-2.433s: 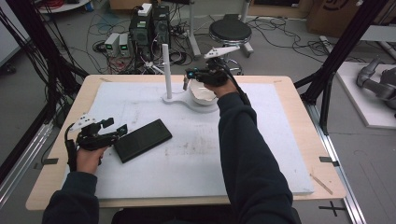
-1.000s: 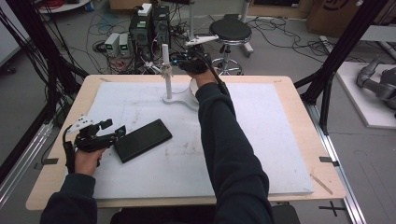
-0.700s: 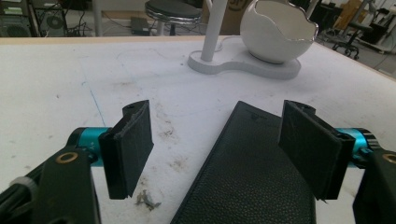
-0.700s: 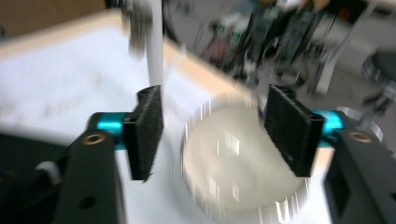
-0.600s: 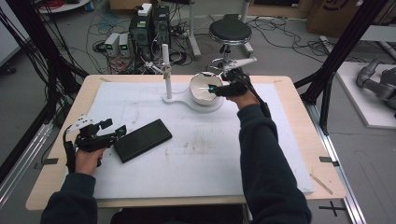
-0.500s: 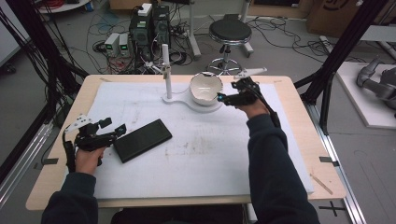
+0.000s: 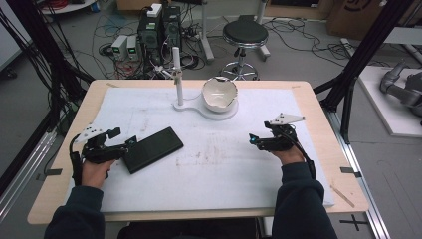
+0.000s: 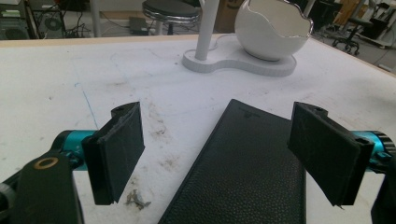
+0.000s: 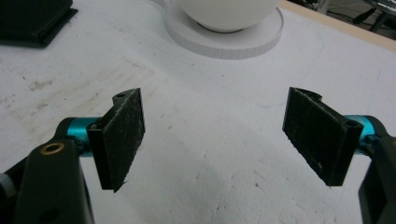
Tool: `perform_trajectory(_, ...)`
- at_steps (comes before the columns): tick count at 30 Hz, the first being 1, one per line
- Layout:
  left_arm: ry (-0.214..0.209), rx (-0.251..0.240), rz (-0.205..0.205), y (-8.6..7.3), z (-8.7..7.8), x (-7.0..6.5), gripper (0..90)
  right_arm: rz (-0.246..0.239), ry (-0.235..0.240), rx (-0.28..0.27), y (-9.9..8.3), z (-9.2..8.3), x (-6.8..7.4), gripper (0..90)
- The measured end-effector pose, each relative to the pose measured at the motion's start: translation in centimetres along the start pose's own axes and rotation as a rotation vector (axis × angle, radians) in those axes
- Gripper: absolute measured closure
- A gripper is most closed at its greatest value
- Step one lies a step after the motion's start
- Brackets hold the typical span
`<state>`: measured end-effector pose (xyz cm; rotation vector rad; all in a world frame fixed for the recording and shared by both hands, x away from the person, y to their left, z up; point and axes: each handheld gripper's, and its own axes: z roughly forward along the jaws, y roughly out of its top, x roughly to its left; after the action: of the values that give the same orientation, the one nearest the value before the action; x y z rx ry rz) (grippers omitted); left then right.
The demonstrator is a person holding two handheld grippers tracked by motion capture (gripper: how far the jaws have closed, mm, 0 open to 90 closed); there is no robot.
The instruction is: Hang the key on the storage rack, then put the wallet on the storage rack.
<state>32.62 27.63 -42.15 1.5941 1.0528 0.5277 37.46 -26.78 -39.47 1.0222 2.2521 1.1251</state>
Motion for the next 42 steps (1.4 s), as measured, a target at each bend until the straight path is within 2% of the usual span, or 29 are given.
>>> perform_trajectory(4, -0.003, 0.002, 0.0, 0.0, 0.0, -0.1, 18.8, -0.02, 0.008, 0.004, -0.2, 0.2, 0.3, 21.1)
perform_trajectory(7, -0.008, 0.011, -0.003, -0.1, 0.1, -0.1, 18.8, -0.02, 0.006, -0.01, -0.1, 0.2, 0.3, 21.1)
perform_trajectory(15, -0.003, 0.013, -0.022, -0.3, -0.1, 0.2, 19.4, -0.006, 0.01, -0.005, -0.1, 0.4, 0.3, 21.1)
perform_trajectory(22, 0.005, 0.01, -0.018, -0.2, -0.2, 0.1, 19.9, -0.016, 0.028, -0.005, -0.1, 0.5, 0.5, 21.1)
perform_trajectory(25, 0.002, 0.026, -0.017, -0.4, -0.1, 0.1, 19.9, -0.017, 0.036, -0.008, -0.1, 0.6, 0.7, 21.2)
perform_trajectory(29, -0.012, 0.075, -0.028, -0.7, 0.5, 0.3, 19.9, -0.018, 0.041, -0.009, 0.1, 1.0, 0.9, 21.1)
perform_trajectory(34, -0.003, 0.153, -0.041, -1.1, 1.1, 0.6, 19.9, -0.002, 0.052, 0.004, -0.2, 1.2, 1.1, 21.1)
perform_trajectory(37, 0.076, 0.233, -0.06, -1.5, 1.5, 1.0, 19.9, -0.009, 0.059, 0.01, -0.4, 1.3, 1.3, 21.2)
perform_trajectory(39, 0.099, 0.282, -0.098, -1.9, 1.7, 1.6, 19.8, -0.018, 0.065, 0.014, -0.3, 1.3, 1.5, 21.1)
perform_trajectory(41, 0.08, 0.33, -0.134, -2.3, 2.0, 2.0, 19.8, -0.03, 0.072, 0.017, -0.3, 1.5, 1.6, 21.1)
perform_trajectory(42, 0.068, 0.324, -0.13, -2.3, 1.9, 2.1, 19.3, -0.029, 0.073, 0.021, -0.3, 1.5, 1.7, 21.2)
